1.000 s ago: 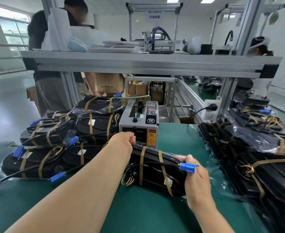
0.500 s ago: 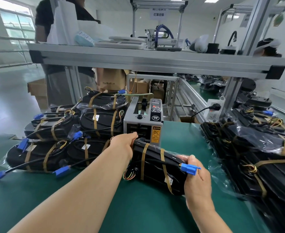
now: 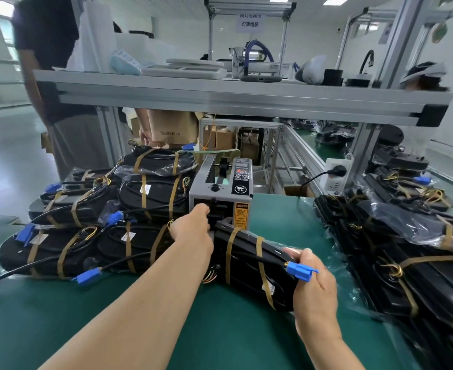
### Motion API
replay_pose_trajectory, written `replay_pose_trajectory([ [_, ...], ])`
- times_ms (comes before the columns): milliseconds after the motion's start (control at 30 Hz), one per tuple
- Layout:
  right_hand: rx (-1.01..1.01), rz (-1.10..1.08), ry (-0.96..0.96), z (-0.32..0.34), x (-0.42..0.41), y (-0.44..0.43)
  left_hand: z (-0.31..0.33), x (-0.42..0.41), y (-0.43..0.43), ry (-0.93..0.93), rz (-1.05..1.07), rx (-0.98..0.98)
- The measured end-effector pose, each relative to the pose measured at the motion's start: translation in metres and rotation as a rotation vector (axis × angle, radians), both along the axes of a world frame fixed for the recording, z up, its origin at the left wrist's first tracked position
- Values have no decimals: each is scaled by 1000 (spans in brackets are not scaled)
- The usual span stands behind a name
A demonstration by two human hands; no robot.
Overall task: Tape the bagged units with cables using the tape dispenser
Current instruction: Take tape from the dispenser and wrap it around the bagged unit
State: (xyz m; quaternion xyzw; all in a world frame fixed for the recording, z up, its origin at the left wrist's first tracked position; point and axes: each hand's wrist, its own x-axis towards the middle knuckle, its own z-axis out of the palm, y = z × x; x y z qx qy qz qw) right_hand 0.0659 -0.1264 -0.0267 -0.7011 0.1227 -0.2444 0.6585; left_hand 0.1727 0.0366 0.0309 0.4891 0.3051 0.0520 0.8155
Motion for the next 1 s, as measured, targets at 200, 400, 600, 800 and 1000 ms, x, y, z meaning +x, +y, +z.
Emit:
replay_pose_trajectory([
  [200,15,44,-63,1,-6,23,9,-79,8,-410,-287,423],
  [400,-9,44,-86,-1,-10,36,-3,-91,-10,-430,-465,705],
  [600,-32,21,-97,-2,-9,39,-8,-87,-10,-455,-494,818],
  [800,-54,4,-119,-4,-10,40,-15,-92,-14,-453,-467,827],
  [1000,-88,9,-118,-7,-10,39,-16,-96,-15,-464,-446,875],
])
